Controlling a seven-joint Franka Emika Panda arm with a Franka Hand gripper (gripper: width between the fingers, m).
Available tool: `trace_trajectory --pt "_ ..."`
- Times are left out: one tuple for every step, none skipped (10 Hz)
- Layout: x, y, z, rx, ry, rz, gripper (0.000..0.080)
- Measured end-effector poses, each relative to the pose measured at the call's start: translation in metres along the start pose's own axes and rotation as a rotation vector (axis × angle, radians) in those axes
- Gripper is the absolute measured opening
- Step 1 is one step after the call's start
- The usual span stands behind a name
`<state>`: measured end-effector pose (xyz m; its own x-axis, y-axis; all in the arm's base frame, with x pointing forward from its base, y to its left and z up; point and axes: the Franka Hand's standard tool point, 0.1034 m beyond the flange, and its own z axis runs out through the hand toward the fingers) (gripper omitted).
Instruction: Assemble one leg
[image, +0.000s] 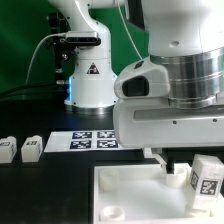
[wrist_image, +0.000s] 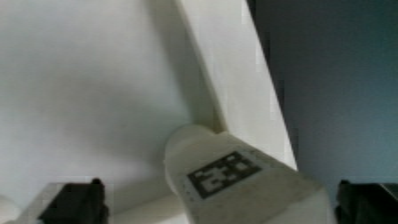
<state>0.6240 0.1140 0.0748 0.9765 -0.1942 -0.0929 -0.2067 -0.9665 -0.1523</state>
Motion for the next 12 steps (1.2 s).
trace_trajectory --pt "-0.001 -0.001 0.000 0.000 -0.001 0.037 0.0629" --pt "-0.001 -0.001 0.000 0.000 -0.001 0.033 0.0629" --pt "-0.001 -0.002 0.001 0.004 -0.002 0.076 0.0442" --pt "-0.001 -0.003 0.001 0.008 -0.004 0.207 0.0307" --pt "-0.002 -0.004 0.001 0.011 -0.005 0.281 0.0307" --pt "-0.001 -0.005 0.001 0.017 -0.006 0.405 0.0290" --pt "-0.002 -0.006 0.001 0.019 -0.008 0.507 0.0290" --pt "0.000 -0.006 0.001 0.040 -0.020 0.673 0.0290" --pt "0.002 -0.006 0.002 0.060 -0.033 0.834 0.0290" --pt "0.005 -0.006 0.002 0.077 -0.044 1.004 0.0290" --pt "0.009 -0.006 0.002 0.119 -0.041 1.224 0.0291" --pt "0.010 -0.006 0.002 0.156 -0.045 1.435 0.0291"
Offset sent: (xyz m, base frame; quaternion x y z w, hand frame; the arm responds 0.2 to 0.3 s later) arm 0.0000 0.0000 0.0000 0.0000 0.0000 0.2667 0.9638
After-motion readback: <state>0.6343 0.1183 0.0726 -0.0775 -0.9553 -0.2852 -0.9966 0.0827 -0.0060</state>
